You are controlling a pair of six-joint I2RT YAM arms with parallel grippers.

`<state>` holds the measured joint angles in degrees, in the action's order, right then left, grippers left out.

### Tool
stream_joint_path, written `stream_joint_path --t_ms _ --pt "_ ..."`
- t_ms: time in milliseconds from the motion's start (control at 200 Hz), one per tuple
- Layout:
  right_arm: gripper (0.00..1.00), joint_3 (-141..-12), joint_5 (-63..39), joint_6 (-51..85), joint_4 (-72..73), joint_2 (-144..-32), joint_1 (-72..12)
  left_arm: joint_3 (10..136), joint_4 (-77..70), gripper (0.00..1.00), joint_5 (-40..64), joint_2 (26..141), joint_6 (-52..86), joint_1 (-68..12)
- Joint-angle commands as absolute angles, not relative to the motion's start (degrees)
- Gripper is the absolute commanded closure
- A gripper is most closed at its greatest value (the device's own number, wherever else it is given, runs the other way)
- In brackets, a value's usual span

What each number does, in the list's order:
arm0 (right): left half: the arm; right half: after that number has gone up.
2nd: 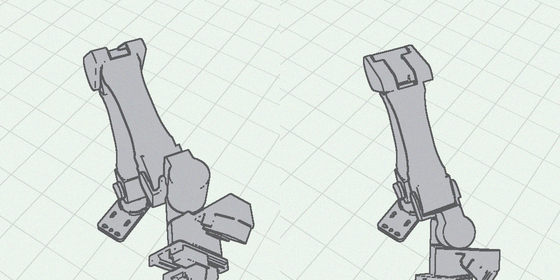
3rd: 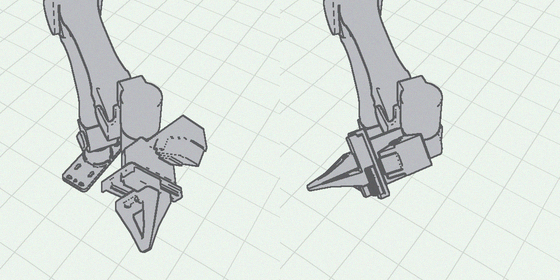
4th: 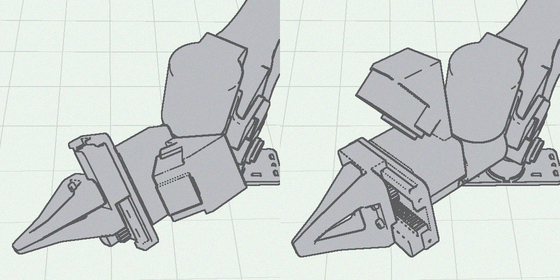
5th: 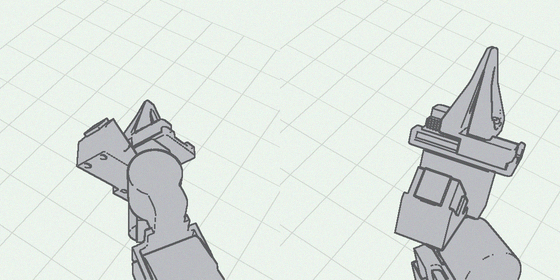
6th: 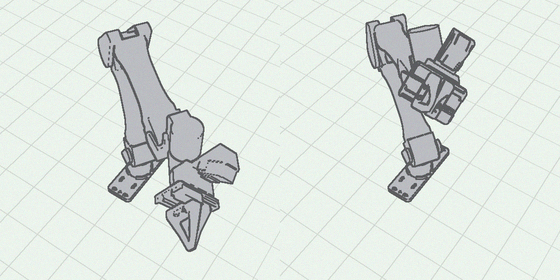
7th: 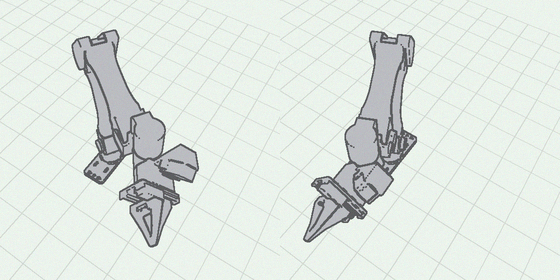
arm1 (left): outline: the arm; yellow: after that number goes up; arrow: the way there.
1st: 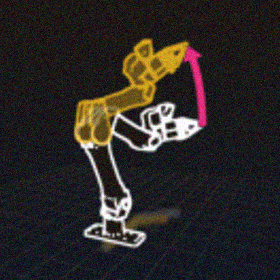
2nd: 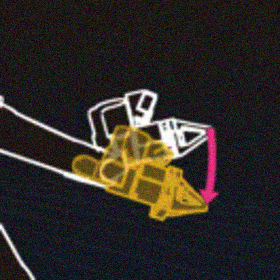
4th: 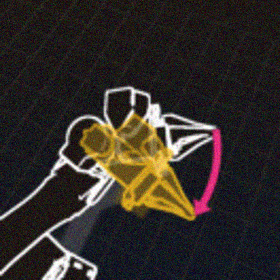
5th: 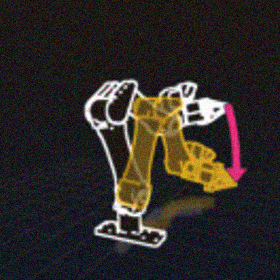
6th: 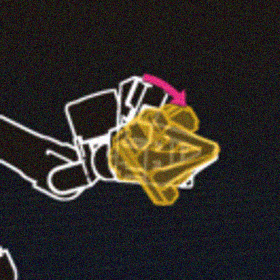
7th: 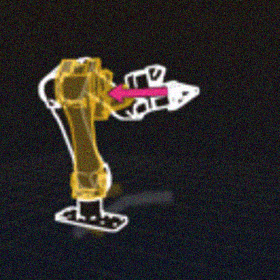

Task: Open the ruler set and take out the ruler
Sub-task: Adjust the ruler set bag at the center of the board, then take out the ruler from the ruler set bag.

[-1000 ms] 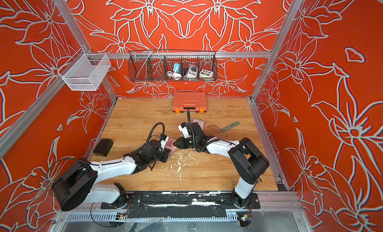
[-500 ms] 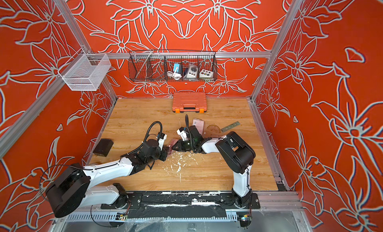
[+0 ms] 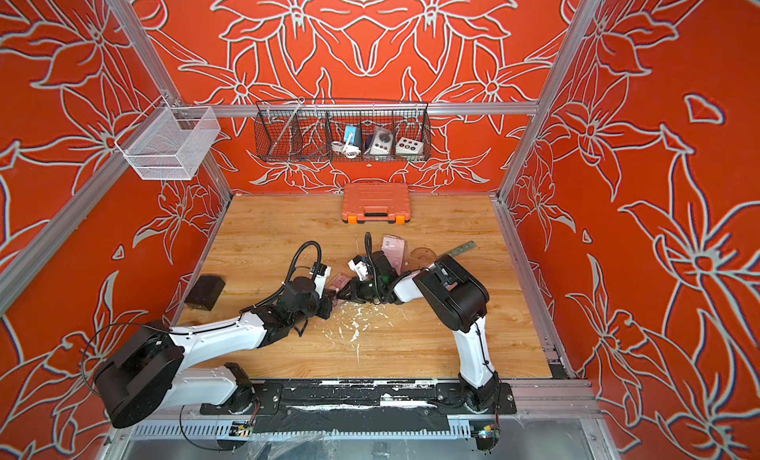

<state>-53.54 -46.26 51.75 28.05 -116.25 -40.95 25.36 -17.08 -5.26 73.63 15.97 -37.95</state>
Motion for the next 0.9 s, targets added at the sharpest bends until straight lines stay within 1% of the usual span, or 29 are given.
stream_joint_path --t_ms 0,235,325,370,450,711,791,851,866,896 --pt "0.84 -54.4 -47.8 55.1 32.0 -117.1 -41.4 25.0 -19.5 1.0 -5.5 73.9 16.5 -38.3" --pt "0.85 -54.9 -47.5 56.6 33.0 -116.9 -41.4 24.5 -19.6 1.0 -5.5 74.3 16.6 -38.4" --pt "0.93 -55.2 -47.1 55.9 31.7 -117.0 -41.5 24.5 -19.6 1.0 -5.5 74.5 16.5 -38.4" --pt "0.94 -55.4 -46.6 55.1 30.4 -116.7 -41.5 24.5 -19.5 1.0 -5.7 74.4 16.5 -38.4" --pt "1.0 -55.2 -46.2 54.4 29.2 -115.9 -41.3 24.5 -19.2 1.0 -5.9 74.3 16.3 -38.4" --pt "1.0 -55.4 -44.8 51.5 24.1 -112.5 -41.2 24.7 -17.4 1.0 -8.7 75.1 16.6 -38.4" --pt "1.0 -55.6 -44.0 49.9 20.6 -111.2 -41.1 25.0 -16.8 1.0 -9.1 74.9 16.4 -38.4" --pt "1.0 -56.0 -43.0 48.0 16.7 -109.9 -41.1 26.1 -15.3 1.0 -7.6 74.7 15.0 -38.4" --pt "1.0 -56.0 -42.6 47.6 15.9 -109.6 -41.1 26.6 -14.6 0.93 -7.1 74.7 14.8 -38.4" --pt "1.0 -56.0 -42.0 47.0 14.7 -109.0 -41.1 27.4 -13.3 0.68 -6.3 74.7 14.2 -38.4"
